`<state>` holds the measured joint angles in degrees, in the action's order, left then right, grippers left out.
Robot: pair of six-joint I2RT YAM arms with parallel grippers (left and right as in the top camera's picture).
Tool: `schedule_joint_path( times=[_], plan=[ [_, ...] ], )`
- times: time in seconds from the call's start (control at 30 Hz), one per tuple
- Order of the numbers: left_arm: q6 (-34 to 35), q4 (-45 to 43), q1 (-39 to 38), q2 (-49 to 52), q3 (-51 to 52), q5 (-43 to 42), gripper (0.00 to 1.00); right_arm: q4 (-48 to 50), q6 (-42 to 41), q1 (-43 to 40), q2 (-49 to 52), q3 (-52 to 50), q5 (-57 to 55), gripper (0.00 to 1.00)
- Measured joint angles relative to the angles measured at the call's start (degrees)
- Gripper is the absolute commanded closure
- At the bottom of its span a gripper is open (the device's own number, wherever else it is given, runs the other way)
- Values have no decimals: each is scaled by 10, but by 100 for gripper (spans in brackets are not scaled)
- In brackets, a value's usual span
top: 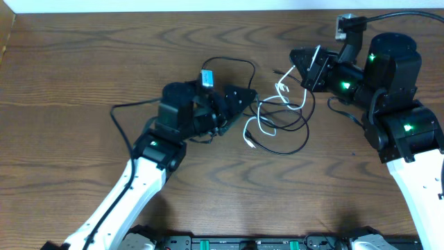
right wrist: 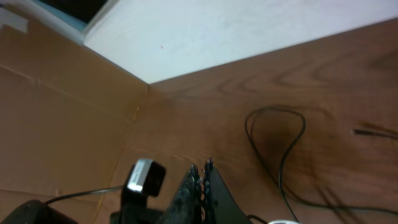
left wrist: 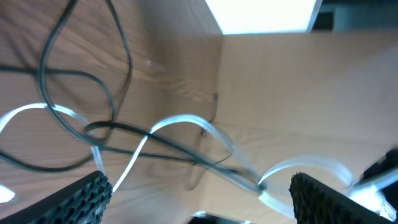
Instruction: Untangle cables
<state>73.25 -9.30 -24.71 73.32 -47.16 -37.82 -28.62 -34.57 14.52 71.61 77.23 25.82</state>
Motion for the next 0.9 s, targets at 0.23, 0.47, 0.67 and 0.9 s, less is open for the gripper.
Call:
schedule_joint_path(
  times=[0.23,0.47,0.67,0.9],
  plan=[
    [238,-27,-36,55,0,9,31,-9,0,0,0,0,-3,99],
    [338,-38,-68,86,0,66,92,-30,0,7,0,0,-6,99],
    [272,-39,-69,88,0,186,92,-45,1,23,0,0,-5,99],
    [64,-144,-48,89,2,259,92,-127,55,31,0,5,-16,99]
  ],
)
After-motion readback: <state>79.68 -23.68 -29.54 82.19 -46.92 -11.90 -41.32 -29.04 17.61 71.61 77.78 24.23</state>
